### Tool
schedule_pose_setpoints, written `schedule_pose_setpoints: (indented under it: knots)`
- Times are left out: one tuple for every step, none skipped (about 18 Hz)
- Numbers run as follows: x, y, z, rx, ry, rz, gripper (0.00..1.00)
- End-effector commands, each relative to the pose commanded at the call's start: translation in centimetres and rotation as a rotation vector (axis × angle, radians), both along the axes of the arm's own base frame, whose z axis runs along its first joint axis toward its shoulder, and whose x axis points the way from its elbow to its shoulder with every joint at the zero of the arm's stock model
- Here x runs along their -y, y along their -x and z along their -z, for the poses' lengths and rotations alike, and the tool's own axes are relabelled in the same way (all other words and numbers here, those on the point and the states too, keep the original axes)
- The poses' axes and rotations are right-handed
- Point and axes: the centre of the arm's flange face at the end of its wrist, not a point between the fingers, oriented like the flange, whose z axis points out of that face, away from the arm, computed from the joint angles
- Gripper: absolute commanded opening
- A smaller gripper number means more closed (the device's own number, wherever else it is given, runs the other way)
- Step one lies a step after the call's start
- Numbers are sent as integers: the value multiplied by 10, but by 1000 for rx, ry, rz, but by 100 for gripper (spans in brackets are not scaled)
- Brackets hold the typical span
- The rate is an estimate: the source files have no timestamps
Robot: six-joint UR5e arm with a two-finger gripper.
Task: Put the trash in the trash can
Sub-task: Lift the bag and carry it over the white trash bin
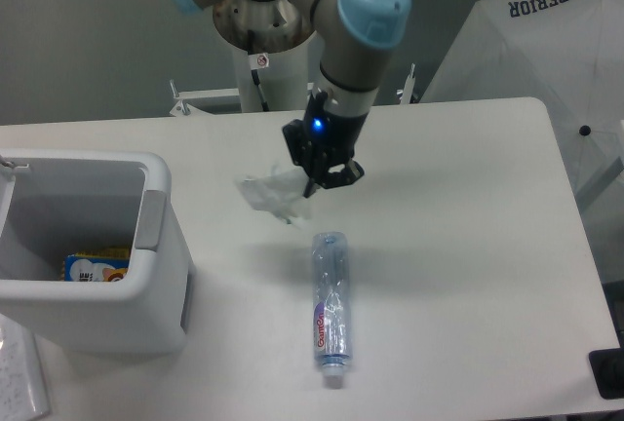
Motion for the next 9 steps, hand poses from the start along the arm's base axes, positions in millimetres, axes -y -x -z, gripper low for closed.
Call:
schedule_pose_setpoints:
  knots:
    - [-4, -2, -18, 21, -41, -23, 0]
    - [-8, -2, -36, 34, -76, -46, 0]
    - [-11, -2, -51, 50, -101, -70, 0]
    - [-14, -3, -65, 63, -125, -88, 0]
    - [-15, -4, -77, 73, -145, -104, 0]
    - [-16, -8, -86, 83, -161, -110, 0]
    - [-17, -14, -95, 79, -182, -108, 0]
    - [-21, -21, -99, 79, -198, -101, 0]
    - [-26, -29, -102, 79, -209, -97, 0]
